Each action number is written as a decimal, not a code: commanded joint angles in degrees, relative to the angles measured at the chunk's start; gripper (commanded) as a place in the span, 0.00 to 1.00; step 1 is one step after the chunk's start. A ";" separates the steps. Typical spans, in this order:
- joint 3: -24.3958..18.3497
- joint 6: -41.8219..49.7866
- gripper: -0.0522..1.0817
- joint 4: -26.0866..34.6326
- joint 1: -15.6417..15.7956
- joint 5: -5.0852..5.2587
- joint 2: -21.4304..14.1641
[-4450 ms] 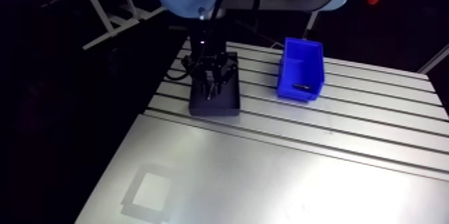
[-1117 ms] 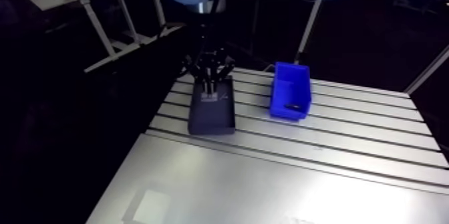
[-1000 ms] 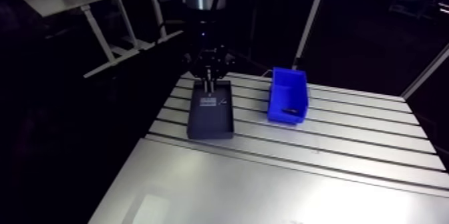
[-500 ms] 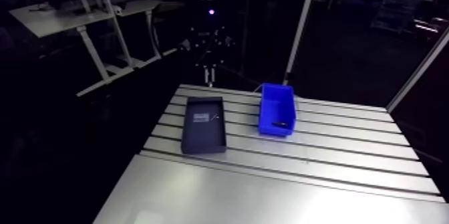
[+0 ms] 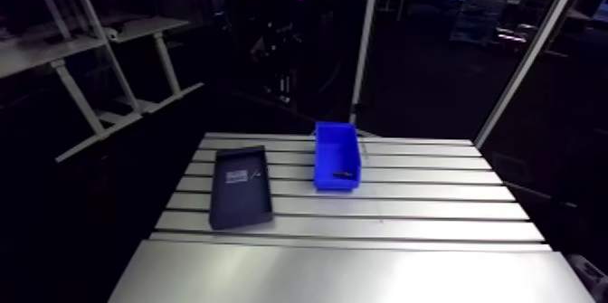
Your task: Pick up the M10 bolt from the tray and put it into the blue bin.
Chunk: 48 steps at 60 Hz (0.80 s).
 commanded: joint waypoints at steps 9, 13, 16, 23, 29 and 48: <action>-2.05 -26.09 0.97 0.76 -3.84 -0.77 -0.12; -1.82 -27.94 0.97 0.97 -4.05 -1.32 0.22; -1.72 -28.67 0.97 0.97 -4.14 -1.43 0.40; -1.20 -30.08 0.97 0.98 -4.07 -2.67 0.83; -1.02 -30.36 0.97 0.58 -4.15 -4.50 1.86; -1.08 -31.87 0.96 -3.05 -4.94 -7.38 5.45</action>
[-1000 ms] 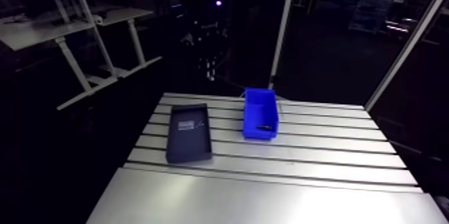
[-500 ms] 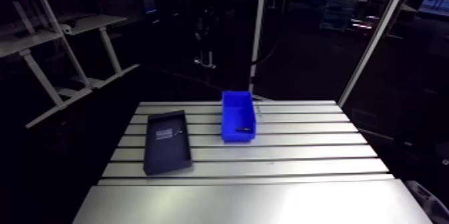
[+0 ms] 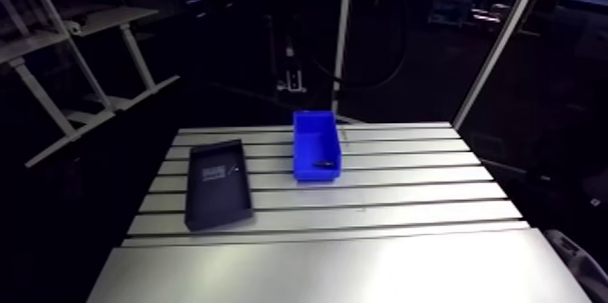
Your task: Pick up the M10 bolt from the tray and put it into the blue bin.
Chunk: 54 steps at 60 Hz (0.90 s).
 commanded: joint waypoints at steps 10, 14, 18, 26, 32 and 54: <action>0.08 -0.47 0.96 -5.25 -0.40 -2.42 4.56; 0.08 -0.20 0.96 -6.20 -0.40 -2.42 5.36; 0.08 -0.10 0.96 -7.18 -0.40 -2.59 6.15; -0.01 0.17 0.95 -8.19 -0.49 -2.69 7.39; -0.09 0.17 0.95 -8.79 -0.80 -2.69 8.28; -0.27 0.26 0.95 -10.76 -1.95 -2.69 11.02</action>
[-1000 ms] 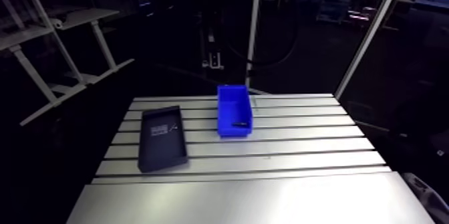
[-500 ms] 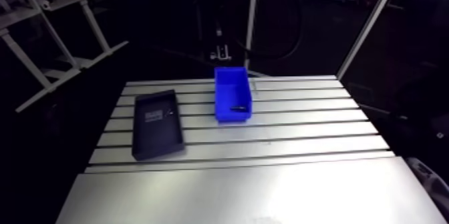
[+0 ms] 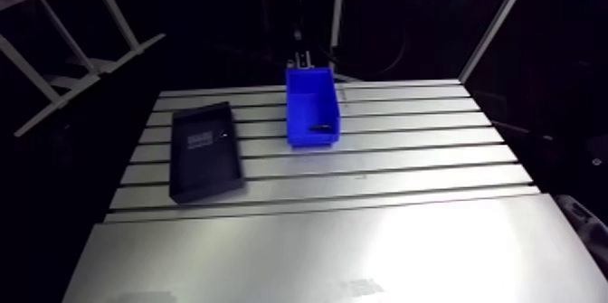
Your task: Pick up the M10 bolt from the tray and put it into the blue bin.
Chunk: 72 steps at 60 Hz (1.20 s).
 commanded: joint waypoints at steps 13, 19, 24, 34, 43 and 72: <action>0.24 0.05 0.94 -1.78 -0.97 -0.02 3.15; 0.24 0.61 0.94 -1.87 -1.33 -0.02 3.80; 0.24 0.83 0.94 -1.87 -1.34 -0.02 4.13; 0.24 0.84 0.94 -3.22 -1.43 -0.02 5.55; 0.24 0.91 0.93 -4.47 -1.43 -0.95 7.36; 1.47 1.72 0.93 -7.41 -1.34 -1.82 10.40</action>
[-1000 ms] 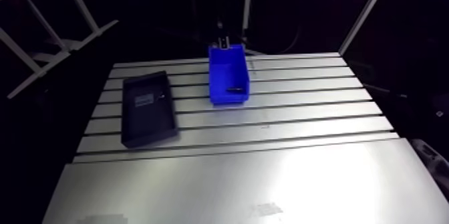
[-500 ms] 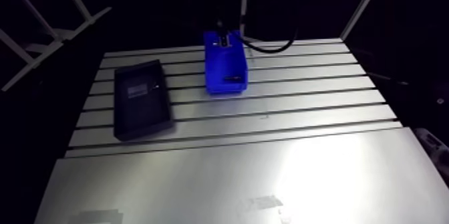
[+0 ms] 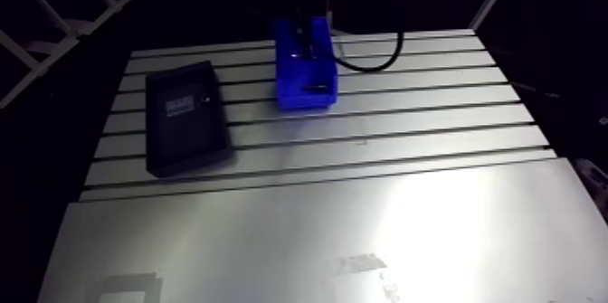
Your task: Pick up the M10 bolt from the tray and put it into the blue bin.
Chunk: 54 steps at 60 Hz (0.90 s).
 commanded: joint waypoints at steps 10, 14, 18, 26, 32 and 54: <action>0.68 0.54 0.93 -2.33 0.04 -1.12 1.60; 0.77 0.54 0.92 -2.44 -0.05 -1.12 1.87; 0.87 0.54 0.92 -2.45 -0.05 -1.12 1.89; 0.87 0.54 0.91 -2.45 -0.06 -1.12 1.89; 1.05 0.62 0.91 -2.53 -0.06 -1.12 1.89; 2.24 7.08 0.05 -7.64 -1.11 -0.51 0.40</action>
